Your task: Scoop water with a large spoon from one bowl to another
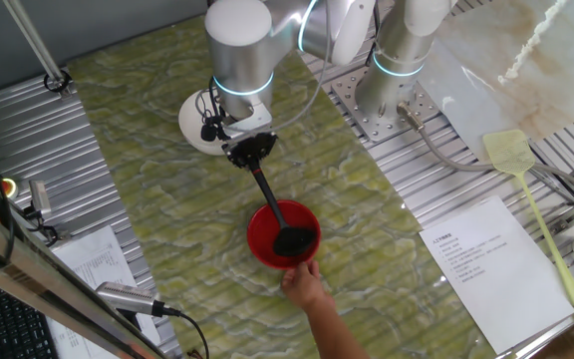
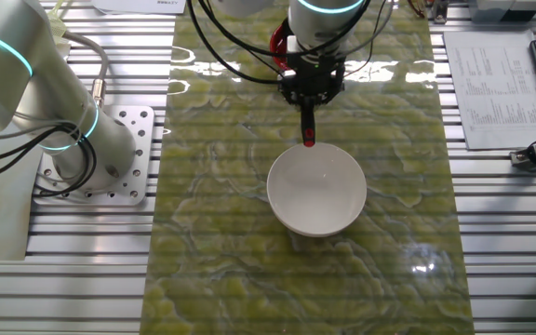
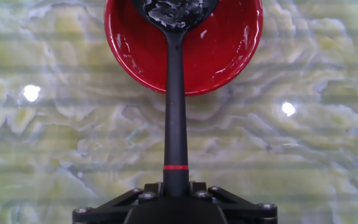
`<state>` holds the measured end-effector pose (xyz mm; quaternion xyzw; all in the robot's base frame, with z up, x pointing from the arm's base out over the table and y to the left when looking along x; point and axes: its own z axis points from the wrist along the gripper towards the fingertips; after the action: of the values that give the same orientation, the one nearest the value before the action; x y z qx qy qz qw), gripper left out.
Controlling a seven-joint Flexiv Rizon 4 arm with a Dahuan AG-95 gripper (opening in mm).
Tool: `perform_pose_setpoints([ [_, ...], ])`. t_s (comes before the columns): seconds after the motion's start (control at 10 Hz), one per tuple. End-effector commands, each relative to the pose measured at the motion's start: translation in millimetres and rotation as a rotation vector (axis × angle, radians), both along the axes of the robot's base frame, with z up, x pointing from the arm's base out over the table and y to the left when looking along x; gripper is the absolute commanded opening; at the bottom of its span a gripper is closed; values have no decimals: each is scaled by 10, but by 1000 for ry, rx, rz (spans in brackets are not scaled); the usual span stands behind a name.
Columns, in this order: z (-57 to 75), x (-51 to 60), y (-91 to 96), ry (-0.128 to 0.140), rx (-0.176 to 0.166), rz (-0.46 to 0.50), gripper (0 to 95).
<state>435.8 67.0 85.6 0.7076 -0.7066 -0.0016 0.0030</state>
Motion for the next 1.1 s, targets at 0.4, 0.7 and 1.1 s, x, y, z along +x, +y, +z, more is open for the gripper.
perform_pose_setpoints([
  [0.4,80,-11,5,8,0,-1,0],
  [0.7,144,-17,8,15,-4,-1,0],
  [1.1,182,-21,12,16,-15,-21,0],
])
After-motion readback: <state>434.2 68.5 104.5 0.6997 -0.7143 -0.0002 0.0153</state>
